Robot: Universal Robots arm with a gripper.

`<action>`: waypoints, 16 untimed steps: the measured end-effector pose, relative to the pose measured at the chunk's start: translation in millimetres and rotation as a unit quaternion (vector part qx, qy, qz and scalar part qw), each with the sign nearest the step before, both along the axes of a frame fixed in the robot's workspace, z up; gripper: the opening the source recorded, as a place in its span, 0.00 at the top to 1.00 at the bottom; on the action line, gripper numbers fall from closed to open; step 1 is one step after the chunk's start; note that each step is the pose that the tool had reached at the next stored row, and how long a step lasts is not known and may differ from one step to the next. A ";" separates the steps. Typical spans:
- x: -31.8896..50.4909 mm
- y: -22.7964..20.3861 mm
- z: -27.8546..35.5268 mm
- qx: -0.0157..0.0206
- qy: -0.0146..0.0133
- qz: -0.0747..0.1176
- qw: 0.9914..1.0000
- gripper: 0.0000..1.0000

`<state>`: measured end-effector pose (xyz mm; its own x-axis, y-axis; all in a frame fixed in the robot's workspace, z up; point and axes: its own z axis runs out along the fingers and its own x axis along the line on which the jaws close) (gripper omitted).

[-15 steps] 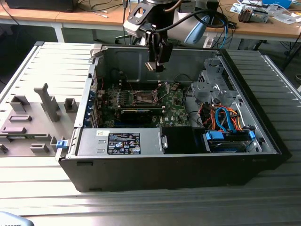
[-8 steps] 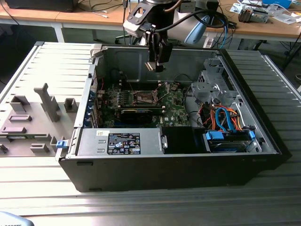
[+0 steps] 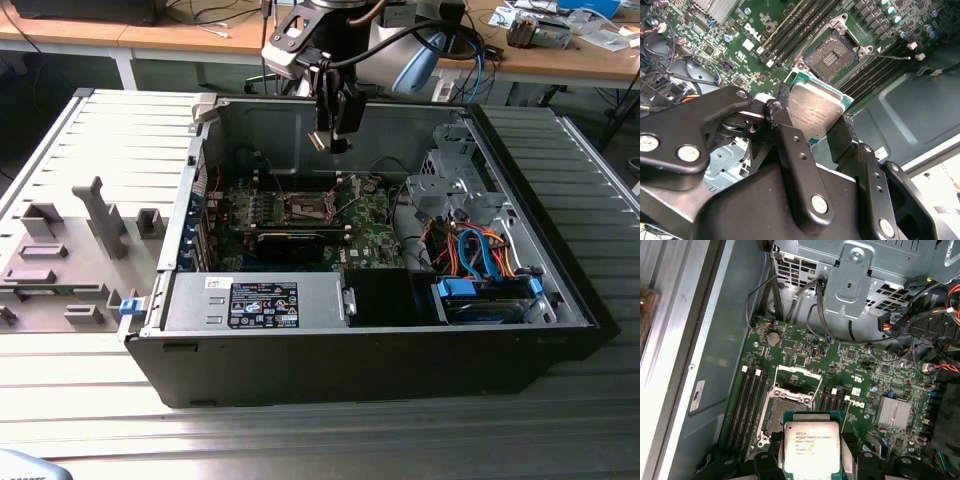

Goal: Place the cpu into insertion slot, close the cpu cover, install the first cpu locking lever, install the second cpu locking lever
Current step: 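Place the cpu into insertion slot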

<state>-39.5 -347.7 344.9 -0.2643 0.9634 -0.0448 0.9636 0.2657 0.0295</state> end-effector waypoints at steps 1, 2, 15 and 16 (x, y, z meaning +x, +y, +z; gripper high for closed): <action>0.0 0.0 0.0 0.000 0.000 0.000 1.000 0.45; 0.0 0.0 0.0 0.000 0.000 -0.001 1.000 0.45; 0.0 0.0 0.0 0.000 0.000 -0.008 1.000 0.45; 0.0 0.0 0.0 0.000 0.000 -0.009 1.000 0.45</action>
<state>-39.5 -347.7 344.9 -0.2478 0.9678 -0.0448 0.9680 0.2492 0.0295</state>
